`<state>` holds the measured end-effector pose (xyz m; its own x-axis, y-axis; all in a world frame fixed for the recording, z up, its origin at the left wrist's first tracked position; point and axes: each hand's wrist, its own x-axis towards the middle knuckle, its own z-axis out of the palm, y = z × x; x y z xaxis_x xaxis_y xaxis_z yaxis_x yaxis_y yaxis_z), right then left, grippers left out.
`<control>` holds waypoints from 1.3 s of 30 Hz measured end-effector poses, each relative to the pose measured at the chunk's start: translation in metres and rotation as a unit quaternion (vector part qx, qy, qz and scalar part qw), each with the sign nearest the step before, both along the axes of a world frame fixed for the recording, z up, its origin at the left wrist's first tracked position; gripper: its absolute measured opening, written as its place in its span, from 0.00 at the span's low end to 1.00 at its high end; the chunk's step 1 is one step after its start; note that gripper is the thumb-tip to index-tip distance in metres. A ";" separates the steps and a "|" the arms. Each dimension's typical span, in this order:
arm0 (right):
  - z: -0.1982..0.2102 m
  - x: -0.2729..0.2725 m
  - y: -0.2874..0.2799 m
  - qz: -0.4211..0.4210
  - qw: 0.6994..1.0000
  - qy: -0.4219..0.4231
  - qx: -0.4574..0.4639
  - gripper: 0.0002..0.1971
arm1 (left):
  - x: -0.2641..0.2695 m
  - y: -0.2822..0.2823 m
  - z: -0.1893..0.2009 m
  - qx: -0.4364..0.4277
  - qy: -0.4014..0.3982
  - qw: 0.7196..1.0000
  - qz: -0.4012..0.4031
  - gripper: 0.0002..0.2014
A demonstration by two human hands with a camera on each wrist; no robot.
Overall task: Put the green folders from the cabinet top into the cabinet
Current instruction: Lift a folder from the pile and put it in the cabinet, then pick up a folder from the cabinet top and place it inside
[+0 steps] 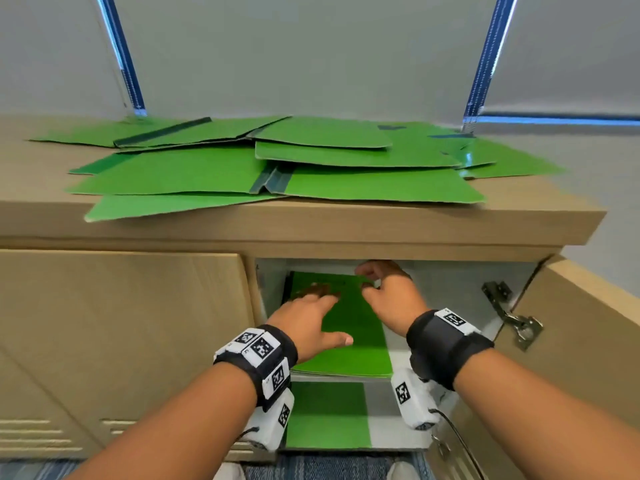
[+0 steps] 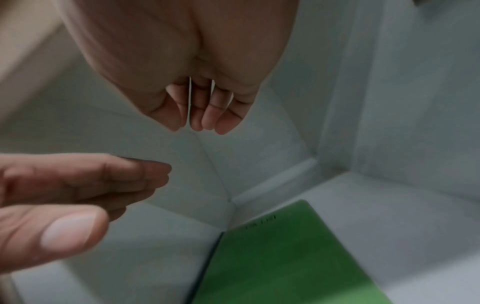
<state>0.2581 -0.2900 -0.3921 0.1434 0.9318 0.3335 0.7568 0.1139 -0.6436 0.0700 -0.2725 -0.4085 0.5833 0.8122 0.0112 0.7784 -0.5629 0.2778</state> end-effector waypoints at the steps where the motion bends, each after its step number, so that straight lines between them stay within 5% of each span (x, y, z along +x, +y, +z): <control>1: 0.012 -0.002 -0.008 0.005 1.000 -0.016 -0.014 0.14 | -0.002 -0.005 0.010 0.001 -0.008 1.000 0.000 0.43; 10: 0.091 -0.019 -0.066 0.077 0.995 -0.066 -0.009 0.07 | -0.020 -0.041 0.103 0.086 -0.010 0.996 -0.033 0.37; 15: 0.152 -0.033 -0.078 0.081 0.994 -0.040 0.066 0.05 | -0.023 -0.061 0.166 0.212 -0.044 0.976 -0.025 0.15; 17: 0.174 -0.037 -0.079 0.067 0.993 -0.044 0.091 0.04 | -0.021 -0.061 0.189 0.256 -0.080 0.963 -0.002 0.14; 22: 0.217 -0.032 -0.070 0.028 0.995 0.080 0.045 0.05 | -0.013 -0.028 0.241 0.267 -0.100 0.958 0.030 0.10; 29: 0.239 -0.012 -0.058 0.028 0.972 0.229 -0.042 0.08 | 0.002 0.035 0.281 0.109 0.106 0.984 0.090 0.42; 39: 0.245 0.009 -0.024 -0.006 0.950 0.296 -0.097 0.14 | 0.002 0.069 0.253 0.011 0.179 0.970 0.162 0.55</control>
<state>0.2671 -0.3142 -0.1469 0.2637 0.9645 0.0126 0.2560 -0.0574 -0.9650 0.0719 -0.2039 -0.1553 0.2671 0.9554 -0.1257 0.9600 -0.2752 -0.0514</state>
